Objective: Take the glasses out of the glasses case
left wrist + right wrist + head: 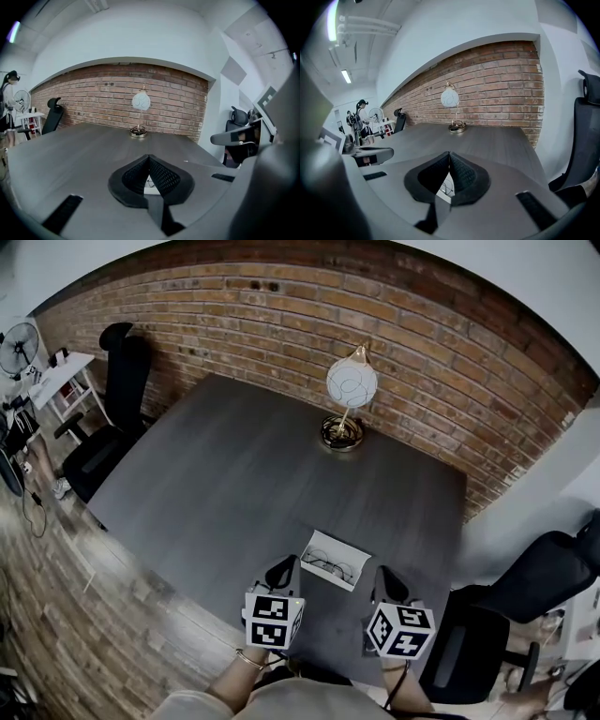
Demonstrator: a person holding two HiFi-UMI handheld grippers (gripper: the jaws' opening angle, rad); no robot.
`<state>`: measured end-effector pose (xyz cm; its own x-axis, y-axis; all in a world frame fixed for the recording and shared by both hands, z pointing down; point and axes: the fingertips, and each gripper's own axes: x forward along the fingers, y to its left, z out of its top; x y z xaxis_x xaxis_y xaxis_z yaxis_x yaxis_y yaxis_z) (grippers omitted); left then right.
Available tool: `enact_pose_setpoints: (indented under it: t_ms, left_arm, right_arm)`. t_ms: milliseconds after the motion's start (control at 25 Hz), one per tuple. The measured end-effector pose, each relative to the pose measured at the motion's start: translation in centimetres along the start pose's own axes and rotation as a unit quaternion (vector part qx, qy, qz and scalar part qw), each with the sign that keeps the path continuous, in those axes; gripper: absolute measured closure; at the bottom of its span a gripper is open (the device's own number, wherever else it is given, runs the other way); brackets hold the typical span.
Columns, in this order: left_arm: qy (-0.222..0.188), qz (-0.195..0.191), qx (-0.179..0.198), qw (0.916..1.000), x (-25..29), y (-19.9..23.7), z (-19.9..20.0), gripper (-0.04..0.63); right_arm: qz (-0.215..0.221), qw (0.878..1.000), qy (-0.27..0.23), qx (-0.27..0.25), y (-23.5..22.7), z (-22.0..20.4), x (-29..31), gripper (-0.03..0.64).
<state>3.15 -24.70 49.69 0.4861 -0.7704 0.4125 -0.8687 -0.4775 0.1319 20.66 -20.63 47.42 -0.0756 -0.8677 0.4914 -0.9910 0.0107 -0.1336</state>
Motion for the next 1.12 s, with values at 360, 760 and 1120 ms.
enact_pose_setpoints:
  t_ms: [360, 760, 1120]
  left_arm:
    - [0.023, 0.037, -0.015, 0.9989, -0.3, 1.7, -2.7, 0.577]
    - [0.039, 0.063, -0.045, 0.9962, -0.6, 3.1, -5.9, 0.578]
    - [0.048, 0.075, -0.059, 0.9942, -0.9, 3.5, -7.7, 0.577]
  right_arm:
    - [0.073, 0.995, 0.061, -0.016, 2.3, -2.7, 2.2, 0.584]
    - [0.122, 0.983, 0.119, -0.068, 4.0, -5.4, 4.4, 0.583]
    - [0.145, 0.973, 0.153, -0.091, 4.2, -6.8, 6.1, 0.581]
